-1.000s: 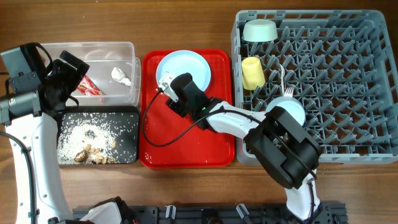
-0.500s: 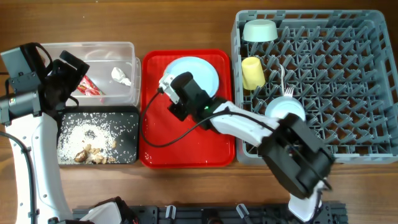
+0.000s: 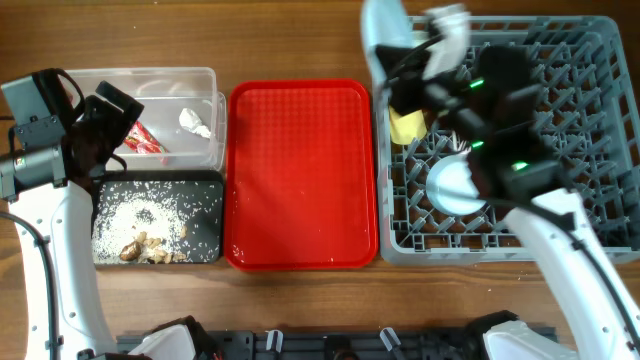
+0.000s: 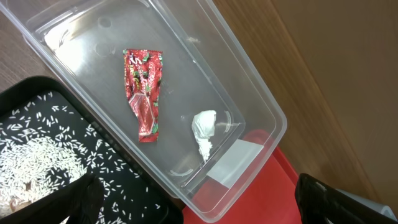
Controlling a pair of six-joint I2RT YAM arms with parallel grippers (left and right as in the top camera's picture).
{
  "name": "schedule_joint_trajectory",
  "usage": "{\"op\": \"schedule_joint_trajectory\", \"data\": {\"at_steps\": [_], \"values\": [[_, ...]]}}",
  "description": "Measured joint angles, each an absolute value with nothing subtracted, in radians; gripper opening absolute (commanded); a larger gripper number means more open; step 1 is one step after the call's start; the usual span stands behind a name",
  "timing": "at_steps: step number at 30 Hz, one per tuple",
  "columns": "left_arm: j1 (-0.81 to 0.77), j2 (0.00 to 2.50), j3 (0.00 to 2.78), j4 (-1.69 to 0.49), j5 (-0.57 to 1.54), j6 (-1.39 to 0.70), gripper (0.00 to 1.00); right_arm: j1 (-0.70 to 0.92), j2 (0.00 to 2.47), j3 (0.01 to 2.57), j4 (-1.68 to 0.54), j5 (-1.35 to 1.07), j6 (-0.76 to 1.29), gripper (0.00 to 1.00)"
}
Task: Sort waste into correct bins and load items into the dishwasher rack
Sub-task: 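Grip the light-blue plate edge with the right gripper and lift it, then stand the plate upright in the rack's back row and release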
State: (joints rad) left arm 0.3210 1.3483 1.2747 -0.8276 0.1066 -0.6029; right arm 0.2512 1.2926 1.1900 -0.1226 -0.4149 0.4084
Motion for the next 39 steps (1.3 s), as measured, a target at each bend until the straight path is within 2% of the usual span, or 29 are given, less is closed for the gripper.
{"op": "schedule_joint_trajectory", "data": {"at_steps": [3,7,13,17,21,22,25,27,30,31,34,37,39], "values": [[0.321,1.348,1.275,-0.828,0.107,-0.603,1.0,0.035,1.325,1.19,-0.127,-0.615,0.542,0.04],[0.321,1.348,1.275,-0.828,0.107,-0.603,1.0,-0.167,1.442,1.19,-0.126,-0.852,0.683,0.04],[0.321,1.348,1.275,-0.828,0.107,-0.603,1.0,-0.258,1.647,1.19,-0.116,-1.096,0.741,0.07],[0.321,1.348,1.275,-0.828,0.107,-0.603,1.0,-0.272,1.708,1.188,-0.115,-1.139,0.735,0.44],[0.321,1.348,1.275,-0.828,0.107,-0.603,1.0,-0.285,1.71,1.188,-0.094,-1.15,0.731,0.59],[0.321,1.348,1.275,-0.828,0.107,-0.603,1.0,-0.299,1.71,1.188,-0.093,-1.146,0.729,0.67],[0.321,1.348,1.275,-0.828,0.107,-0.603,1.0,-0.35,1.71,1.188,-0.092,-1.123,0.702,0.75],[0.321,1.348,1.275,-0.828,0.107,-0.603,1.0,-0.384,1.71,1.188,-0.092,-1.118,0.67,0.74],[0.321,1.348,1.275,-0.828,0.107,-0.603,1.0,-0.407,1.709,1.188,-0.101,-1.117,0.599,0.51],[0.321,1.348,1.275,-0.828,0.107,-0.603,1.0,-0.406,1.704,1.188,-0.114,-1.104,0.575,0.47],[0.321,1.348,1.275,-0.828,0.107,-0.603,1.0,-0.384,1.639,1.188,-0.167,-0.99,0.517,0.46],[0.321,1.348,1.275,-0.828,0.107,-0.603,1.0,-0.309,1.544,1.225,-0.338,-0.804,0.426,0.45],[0.321,1.348,1.275,-0.828,0.107,-0.603,1.0,-0.2,1.502,1.332,-0.492,-0.624,0.33,0.4]]}}
